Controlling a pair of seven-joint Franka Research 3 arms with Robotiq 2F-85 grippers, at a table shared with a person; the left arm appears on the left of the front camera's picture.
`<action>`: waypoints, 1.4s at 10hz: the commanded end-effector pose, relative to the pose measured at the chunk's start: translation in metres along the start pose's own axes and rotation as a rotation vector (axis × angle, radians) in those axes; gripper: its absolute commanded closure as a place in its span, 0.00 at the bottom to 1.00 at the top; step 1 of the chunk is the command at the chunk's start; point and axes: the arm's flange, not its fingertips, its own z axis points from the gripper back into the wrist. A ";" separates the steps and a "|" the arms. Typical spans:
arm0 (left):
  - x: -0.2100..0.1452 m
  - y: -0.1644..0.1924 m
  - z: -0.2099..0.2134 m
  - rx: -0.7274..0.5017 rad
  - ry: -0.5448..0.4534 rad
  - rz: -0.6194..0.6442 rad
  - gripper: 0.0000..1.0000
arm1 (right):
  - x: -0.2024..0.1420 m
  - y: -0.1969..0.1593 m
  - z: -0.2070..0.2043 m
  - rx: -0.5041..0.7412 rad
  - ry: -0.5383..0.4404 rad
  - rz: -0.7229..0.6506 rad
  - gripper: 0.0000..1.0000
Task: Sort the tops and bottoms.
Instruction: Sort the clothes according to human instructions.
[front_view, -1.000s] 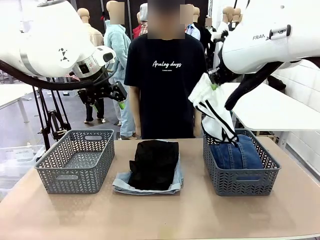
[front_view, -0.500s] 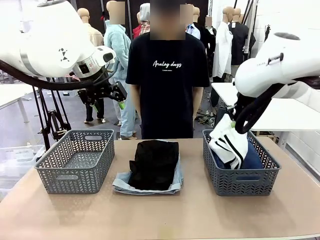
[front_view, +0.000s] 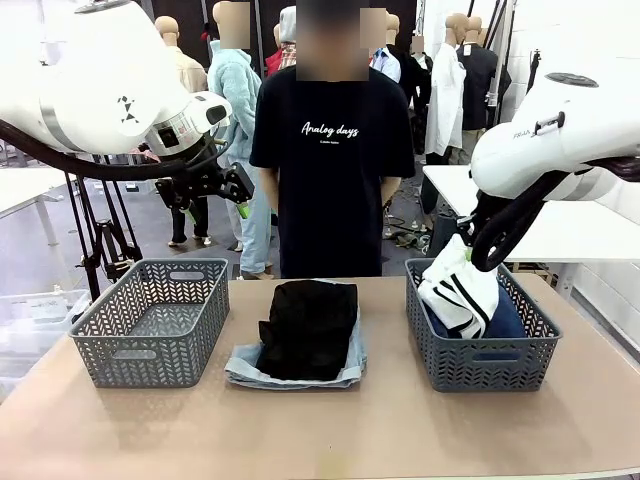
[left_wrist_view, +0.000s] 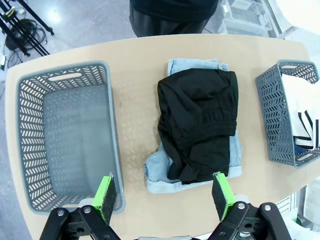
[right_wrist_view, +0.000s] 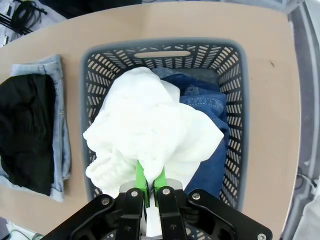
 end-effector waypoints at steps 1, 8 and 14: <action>0.001 0.002 0.001 -0.001 -0.008 0.002 0.00 | 0.008 0.002 -0.018 -0.105 0.032 0.012 1.00; 0.001 0.002 0.001 -0.001 -0.008 0.002 0.00 | 0.022 0.005 -0.107 -0.088 0.274 0.045 1.00; 0.001 0.002 0.001 -0.001 -0.008 0.002 0.00 | 0.019 -0.003 -0.050 -0.113 0.210 0.006 0.31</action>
